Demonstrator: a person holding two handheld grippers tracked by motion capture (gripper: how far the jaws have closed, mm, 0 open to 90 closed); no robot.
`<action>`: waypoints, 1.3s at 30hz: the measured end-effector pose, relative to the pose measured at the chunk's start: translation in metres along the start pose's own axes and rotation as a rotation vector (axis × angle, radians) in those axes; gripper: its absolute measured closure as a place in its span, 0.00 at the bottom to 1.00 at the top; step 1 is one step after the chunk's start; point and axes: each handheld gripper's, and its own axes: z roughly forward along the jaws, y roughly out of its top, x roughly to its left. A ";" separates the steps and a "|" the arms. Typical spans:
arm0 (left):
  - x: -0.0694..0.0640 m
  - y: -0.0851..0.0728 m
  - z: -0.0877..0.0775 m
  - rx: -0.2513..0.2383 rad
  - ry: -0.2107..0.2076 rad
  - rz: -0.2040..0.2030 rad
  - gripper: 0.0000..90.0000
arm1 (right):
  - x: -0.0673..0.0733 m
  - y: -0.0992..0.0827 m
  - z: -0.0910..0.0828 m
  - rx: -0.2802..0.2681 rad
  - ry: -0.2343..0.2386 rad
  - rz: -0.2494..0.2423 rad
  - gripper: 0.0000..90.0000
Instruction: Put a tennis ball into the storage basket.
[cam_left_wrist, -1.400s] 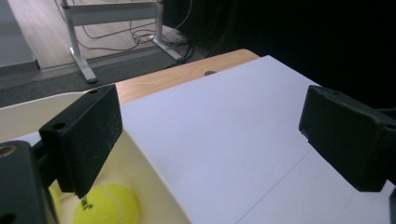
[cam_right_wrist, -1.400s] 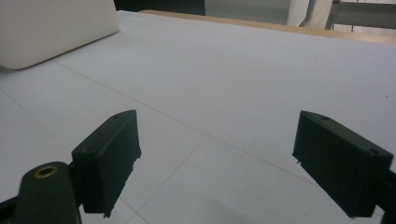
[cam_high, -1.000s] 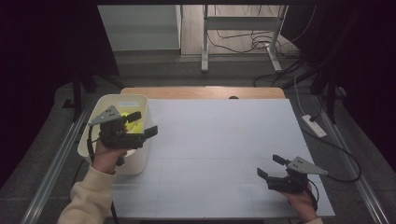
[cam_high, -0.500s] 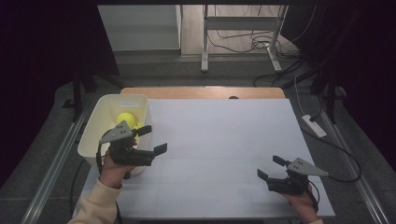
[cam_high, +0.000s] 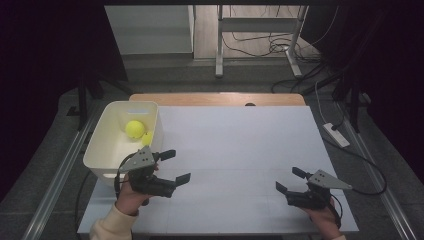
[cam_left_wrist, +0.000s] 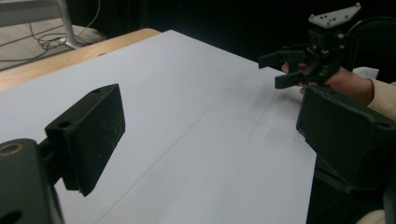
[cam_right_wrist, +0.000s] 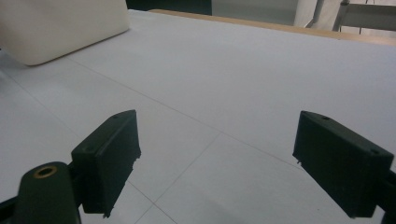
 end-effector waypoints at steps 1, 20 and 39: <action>-0.002 -0.003 0.002 0.005 -0.003 -0.002 0.10 | 0.000 0.000 0.000 0.000 0.001 0.000 0.16; 0.005 -0.066 0.013 0.130 0.082 0.006 0.10 | 0.003 -0.002 0.002 0.008 0.013 -0.006 0.16; 0.013 -0.089 0.008 0.137 0.105 -0.001 0.10 | 0.009 -0.007 0.010 0.058 0.077 -0.037 0.16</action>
